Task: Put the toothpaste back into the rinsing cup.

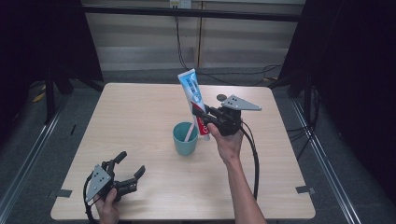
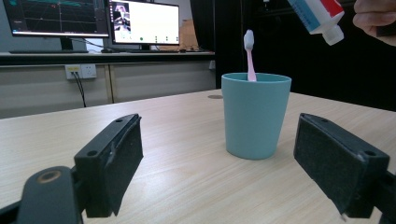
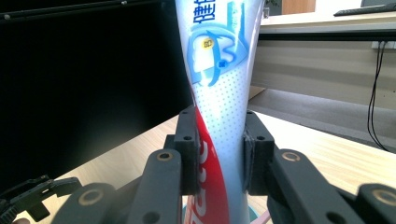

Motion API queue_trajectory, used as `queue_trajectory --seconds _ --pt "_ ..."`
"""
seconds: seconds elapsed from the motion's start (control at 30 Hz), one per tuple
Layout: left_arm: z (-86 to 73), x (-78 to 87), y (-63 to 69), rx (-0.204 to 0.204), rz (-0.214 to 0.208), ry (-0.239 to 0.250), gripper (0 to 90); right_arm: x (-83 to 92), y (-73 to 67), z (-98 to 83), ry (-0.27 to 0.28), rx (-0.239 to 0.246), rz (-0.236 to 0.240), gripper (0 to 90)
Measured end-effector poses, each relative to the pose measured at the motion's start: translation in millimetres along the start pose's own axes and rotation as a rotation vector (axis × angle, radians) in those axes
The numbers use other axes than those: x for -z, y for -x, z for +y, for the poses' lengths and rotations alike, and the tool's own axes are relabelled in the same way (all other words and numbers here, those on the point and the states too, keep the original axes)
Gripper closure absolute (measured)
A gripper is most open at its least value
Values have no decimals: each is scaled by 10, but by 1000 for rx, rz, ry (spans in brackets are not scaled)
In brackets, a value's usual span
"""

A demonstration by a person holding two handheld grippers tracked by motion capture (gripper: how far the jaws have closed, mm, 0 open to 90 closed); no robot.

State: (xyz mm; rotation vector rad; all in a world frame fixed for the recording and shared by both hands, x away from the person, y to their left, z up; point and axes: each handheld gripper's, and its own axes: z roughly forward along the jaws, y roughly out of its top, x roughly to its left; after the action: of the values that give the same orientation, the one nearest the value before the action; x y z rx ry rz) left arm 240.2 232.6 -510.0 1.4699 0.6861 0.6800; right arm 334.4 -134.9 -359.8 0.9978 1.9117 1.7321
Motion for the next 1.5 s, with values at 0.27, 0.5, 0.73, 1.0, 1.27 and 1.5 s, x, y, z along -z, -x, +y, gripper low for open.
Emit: queue_trajectory --seconds 0.27,0.5,0.73,1.0,1.27,1.5 --pt "0 0 1 1 -1 0 155 -126 -9 36 -10 5 11 721" --pt "0 -1 0 1 -3 -1 155 -257 -38 81 -27 18 20 721" --pt "0 1 0 0 -5 -1 156 -395 -69 81 -40 23 27 720" --pt "1 3 -4 -5 -5 -2 155 -572 -67 -9 -75 27 10 720" --pt "1 7 -3 -5 -4 -3 155 -681 -43 -117 -95 9 24 719" --pt "0 6 -1 -1 -4 2 155 -729 -11 -185 -105 0 27 719"
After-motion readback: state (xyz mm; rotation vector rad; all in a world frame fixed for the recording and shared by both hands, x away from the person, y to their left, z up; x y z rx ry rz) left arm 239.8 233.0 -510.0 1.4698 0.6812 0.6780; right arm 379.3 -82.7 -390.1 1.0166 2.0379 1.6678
